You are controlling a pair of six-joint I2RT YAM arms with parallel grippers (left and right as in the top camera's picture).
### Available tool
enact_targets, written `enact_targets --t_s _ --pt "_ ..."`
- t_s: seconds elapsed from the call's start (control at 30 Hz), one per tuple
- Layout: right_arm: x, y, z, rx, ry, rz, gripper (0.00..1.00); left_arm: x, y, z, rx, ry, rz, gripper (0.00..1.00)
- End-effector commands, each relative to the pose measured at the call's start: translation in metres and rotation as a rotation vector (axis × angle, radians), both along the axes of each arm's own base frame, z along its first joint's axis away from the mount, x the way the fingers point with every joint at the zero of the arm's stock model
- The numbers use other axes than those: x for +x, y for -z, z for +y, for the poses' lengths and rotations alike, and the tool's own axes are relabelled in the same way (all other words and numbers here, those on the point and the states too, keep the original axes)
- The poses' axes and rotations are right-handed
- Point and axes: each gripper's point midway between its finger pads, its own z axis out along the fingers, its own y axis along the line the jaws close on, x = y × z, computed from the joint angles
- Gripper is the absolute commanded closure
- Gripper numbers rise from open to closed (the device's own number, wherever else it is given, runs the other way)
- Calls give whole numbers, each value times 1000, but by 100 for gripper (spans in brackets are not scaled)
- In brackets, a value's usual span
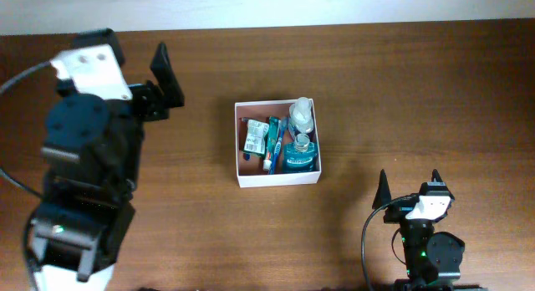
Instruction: Pack container
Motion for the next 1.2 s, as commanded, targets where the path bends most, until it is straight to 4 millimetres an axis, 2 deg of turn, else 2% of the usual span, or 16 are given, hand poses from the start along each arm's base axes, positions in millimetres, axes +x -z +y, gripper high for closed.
enact_targets --t_s 0.0,0.2,0.43,0.83,0.93,1.17 --pt "0 2 3 8 -11 1 2 -10 15 -2 -16 33 -59 0" --pt "0 2 3 8 -11 1 1 -28 46 3 -51 32 -195 0" --pt "0 2 3 8 -11 1 1 -51 82 11 -60 26 -233 1" --pt "0 2 3 8 -11 1 1 -93 104 40 -45 10 -336 0" --pt "0 2 3 8 -11 1 1 -99 113 45 -39 -1 -346 0" --pt "0 2 3 8 -11 1 1 -100 150 48 -34 -8 -340 0"
